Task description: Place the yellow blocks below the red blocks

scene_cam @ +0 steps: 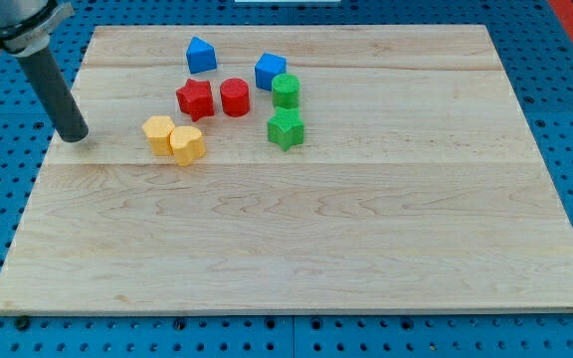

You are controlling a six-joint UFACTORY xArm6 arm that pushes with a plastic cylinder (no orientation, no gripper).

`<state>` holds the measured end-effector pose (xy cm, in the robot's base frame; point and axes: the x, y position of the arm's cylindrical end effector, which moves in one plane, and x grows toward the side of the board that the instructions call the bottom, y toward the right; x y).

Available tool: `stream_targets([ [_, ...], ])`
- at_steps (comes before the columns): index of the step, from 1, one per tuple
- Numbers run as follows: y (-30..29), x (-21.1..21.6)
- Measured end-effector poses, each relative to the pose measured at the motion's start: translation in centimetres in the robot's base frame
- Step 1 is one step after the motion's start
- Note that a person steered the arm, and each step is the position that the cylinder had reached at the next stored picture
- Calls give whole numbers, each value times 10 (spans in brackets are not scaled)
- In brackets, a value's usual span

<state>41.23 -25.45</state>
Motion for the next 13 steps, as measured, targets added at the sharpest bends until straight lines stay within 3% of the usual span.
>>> stream_targets([
  [2,90,16],
  [5,149,25],
  [13,166,24],
])
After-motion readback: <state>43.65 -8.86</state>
